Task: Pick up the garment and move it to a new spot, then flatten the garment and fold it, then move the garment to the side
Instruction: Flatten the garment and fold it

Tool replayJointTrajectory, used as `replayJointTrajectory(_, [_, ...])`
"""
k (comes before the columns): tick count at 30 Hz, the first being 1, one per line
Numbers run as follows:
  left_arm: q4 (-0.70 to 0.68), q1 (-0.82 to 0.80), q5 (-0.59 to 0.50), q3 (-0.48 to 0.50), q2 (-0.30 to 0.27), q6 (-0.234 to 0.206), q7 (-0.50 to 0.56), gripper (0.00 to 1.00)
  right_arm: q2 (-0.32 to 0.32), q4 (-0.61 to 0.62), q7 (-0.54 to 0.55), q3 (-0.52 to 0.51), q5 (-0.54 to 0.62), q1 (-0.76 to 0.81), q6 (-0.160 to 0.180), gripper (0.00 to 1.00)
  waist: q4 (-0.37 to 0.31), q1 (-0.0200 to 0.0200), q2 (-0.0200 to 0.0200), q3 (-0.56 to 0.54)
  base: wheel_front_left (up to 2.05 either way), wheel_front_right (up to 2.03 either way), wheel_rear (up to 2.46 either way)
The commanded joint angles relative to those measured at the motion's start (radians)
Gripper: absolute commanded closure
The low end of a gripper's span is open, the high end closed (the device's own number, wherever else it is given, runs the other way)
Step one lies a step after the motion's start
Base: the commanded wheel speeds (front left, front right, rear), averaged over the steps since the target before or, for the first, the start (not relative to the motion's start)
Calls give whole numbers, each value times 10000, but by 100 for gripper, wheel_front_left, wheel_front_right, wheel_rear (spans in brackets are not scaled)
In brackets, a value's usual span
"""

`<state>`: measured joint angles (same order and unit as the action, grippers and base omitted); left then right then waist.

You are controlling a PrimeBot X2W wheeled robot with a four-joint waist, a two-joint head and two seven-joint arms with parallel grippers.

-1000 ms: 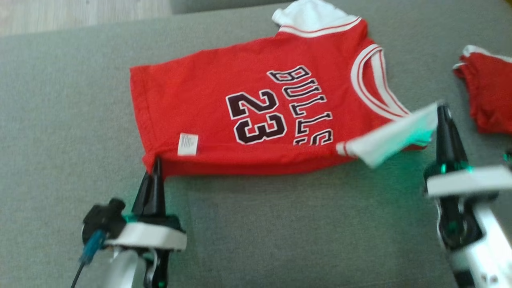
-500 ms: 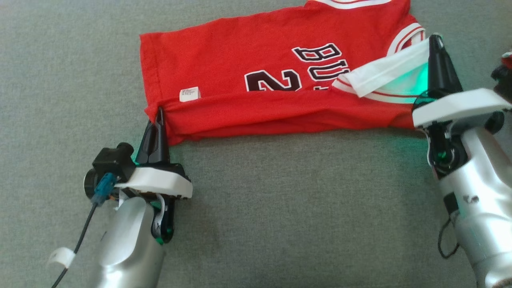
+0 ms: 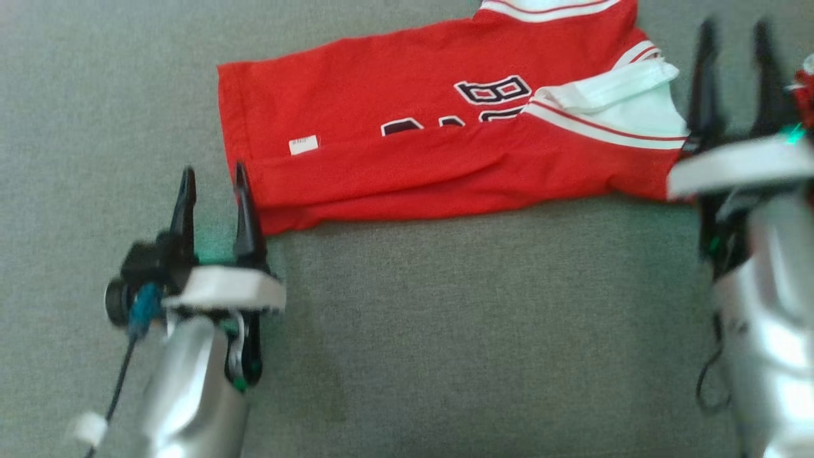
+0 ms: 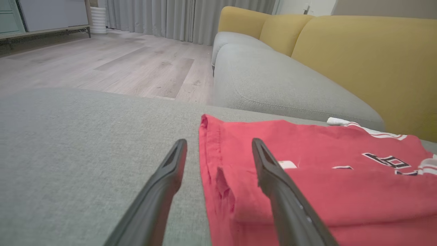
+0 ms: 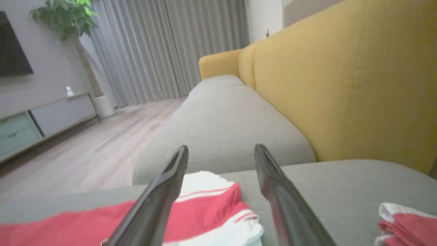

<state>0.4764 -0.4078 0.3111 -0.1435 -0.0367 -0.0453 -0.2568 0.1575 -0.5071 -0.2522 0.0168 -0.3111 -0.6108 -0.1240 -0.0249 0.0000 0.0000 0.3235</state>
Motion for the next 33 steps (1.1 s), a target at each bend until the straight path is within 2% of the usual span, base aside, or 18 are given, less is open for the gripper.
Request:
replayJointTrajectory(1, [-359,399,-127,365,-135,-88,-49,0,-170,452,-93,175,344,461,-67,0,-52,0,0,-169,0,0,0])
replayJointTrajectory(7, [-918,1822,-319,436,-135,-109,-49,0,-496,1087,-94,86,1399,2251,-67,0,-58,0,0,-815,0,0,0])
replayJointTrajectory(19, [-1148,4020,-423,189,-135,42,-49,0,-885,894,-95,-126,1390,4756,-67,0,82,0,0,-2360,0,0,0])
replayJointTrajectory(26, [-1177,4210,-356,80,-135,137,-49,0,-963,841,-95,22,1325,5108,-67,0,128,0,0,-2544,0,0,0])
replayJointTrajectory(33, [-1132,3443,-91,-132,-135,328,-49,0,-982,996,-95,178,1210,4739,-67,0,72,0,0,-1888,0,0,0])
